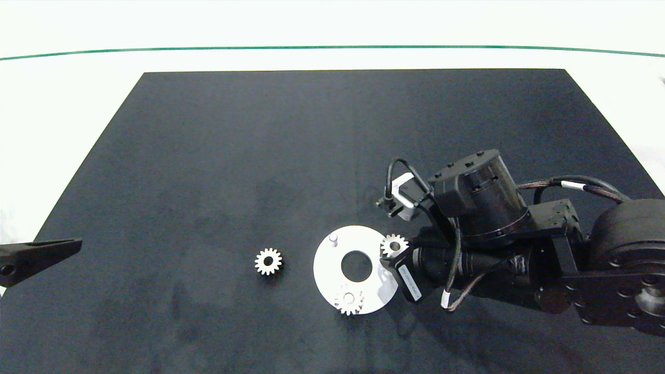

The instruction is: Install three planetary gears onto the carrier pins

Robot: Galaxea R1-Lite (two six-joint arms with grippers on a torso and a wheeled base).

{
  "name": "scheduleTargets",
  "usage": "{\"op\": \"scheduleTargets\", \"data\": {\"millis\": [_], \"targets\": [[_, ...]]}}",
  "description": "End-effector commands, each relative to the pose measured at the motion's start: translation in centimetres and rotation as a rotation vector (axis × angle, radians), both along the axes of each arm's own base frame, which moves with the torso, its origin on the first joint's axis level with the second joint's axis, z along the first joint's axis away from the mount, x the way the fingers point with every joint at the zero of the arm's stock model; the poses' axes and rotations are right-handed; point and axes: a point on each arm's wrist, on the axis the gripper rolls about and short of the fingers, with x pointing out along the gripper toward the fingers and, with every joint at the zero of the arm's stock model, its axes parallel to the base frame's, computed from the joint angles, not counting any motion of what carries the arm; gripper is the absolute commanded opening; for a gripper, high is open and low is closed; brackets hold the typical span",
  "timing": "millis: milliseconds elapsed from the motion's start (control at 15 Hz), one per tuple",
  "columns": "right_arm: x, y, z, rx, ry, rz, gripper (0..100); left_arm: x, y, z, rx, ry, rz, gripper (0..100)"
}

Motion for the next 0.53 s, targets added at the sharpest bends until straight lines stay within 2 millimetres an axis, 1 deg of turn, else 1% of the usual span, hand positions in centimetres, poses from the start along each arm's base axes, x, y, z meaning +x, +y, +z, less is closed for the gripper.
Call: {"op": "scheduleTargets", "data": {"millis": [67,267,533], "targets": [[0.26,0.05,0.02,0.009,-0.014,-0.006,28,-0.03,0.0,-0.04,0.001,0.004,0.0,100],[0.33,0.05,0.17,0.018,-0.024,-0.006,28,-0.07,0.0,-0.02,0.001,0.003,0.0,100],[0.14,-0.07,-0.27,0.006,-0.012,-0.005,28,-0.07,-0.04,-0.02,0.001,0.003,-0.005,100]]}}
